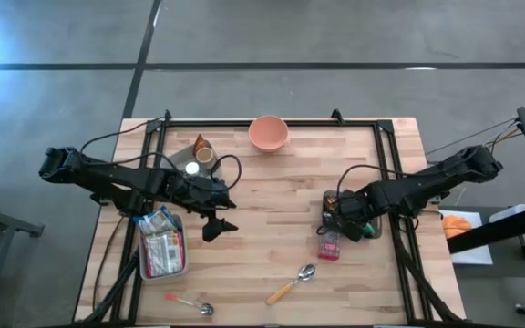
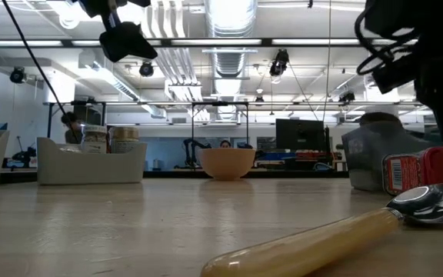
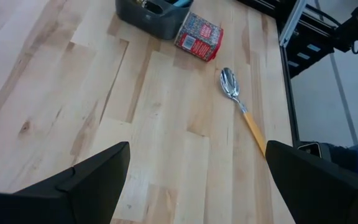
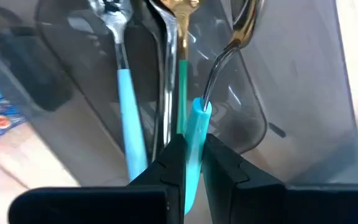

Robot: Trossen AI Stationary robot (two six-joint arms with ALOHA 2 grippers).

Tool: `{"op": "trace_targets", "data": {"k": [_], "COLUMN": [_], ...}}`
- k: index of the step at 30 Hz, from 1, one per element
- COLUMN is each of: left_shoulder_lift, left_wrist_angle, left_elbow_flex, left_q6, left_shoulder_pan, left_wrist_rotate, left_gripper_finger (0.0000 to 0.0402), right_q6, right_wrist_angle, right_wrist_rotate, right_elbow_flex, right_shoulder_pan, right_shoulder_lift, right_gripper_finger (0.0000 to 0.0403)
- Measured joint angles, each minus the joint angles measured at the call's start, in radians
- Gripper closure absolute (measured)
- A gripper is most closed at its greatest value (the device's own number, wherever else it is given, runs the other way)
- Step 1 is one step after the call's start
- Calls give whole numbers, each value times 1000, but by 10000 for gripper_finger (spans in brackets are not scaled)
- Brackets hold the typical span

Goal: Pick & Place Food Item
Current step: Put the light blue spoon into the black bin

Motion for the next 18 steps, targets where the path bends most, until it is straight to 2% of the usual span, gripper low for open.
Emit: {"op": "trace_targets", "data": {"k": [10, 18], "left_shoulder_lift": [0, 1], "left_wrist_angle": [0, 0], "left_elbow_flex": [-1, -1], "left_q6": [24, 26], "left_shoulder_pan": [0, 0], "left_wrist_rotate": [-18, -19], "left_gripper_finger": [23, 23], "right_q6": [-106, -174], "right_wrist_angle": [9, 11], "right_wrist_rotate": [-9, -62], "right_elbow_flex": [-9, -9], "right_shoulder_pan": [-66, -102], "right_shoulder_lift": [95, 176], "right_gripper_finger": [376, 376]}}
